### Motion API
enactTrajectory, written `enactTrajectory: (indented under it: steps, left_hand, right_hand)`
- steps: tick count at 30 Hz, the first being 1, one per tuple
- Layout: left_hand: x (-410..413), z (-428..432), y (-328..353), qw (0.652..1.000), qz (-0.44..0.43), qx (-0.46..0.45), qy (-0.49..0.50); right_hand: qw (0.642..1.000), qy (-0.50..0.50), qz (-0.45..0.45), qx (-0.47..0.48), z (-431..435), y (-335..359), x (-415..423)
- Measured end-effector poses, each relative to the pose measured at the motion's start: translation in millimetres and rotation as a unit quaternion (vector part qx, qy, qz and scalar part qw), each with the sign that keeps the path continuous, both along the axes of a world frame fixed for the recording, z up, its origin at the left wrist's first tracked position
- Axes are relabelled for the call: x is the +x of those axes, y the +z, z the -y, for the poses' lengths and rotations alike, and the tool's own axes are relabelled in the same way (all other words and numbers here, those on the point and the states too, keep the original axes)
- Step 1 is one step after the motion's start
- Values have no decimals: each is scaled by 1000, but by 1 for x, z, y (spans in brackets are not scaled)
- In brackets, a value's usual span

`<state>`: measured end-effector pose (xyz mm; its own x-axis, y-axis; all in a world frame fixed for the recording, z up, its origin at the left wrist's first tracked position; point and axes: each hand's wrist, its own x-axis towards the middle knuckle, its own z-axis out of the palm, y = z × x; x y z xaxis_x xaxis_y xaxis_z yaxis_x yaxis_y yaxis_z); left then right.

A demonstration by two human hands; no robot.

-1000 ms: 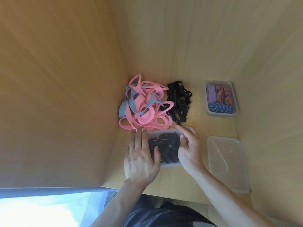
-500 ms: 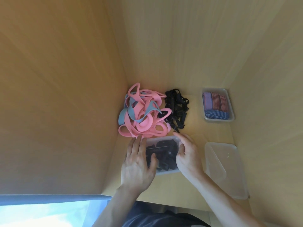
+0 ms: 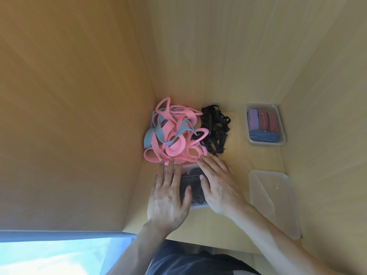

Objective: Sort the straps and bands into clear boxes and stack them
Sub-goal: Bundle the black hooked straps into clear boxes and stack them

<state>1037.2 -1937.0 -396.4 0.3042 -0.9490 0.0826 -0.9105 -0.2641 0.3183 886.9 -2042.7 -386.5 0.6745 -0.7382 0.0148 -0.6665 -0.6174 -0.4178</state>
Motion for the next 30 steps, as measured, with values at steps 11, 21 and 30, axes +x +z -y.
enactTrajectory:
  steps: [11, 21, 30]
  left_hand:
    - [-2, 2, 1, 1000, -4, 0, 9]
    - [13, 8, 3, 993, -102, -22, -55]
    - [32, 10, 26, 887, -456, -65, 38]
  right_hand:
    - [992, 9, 108, 68, 6, -7, -1]
    - [989, 129, 13, -65, -2, -4, -10]
    - [991, 102, -84, -22, -12, 4, -5]
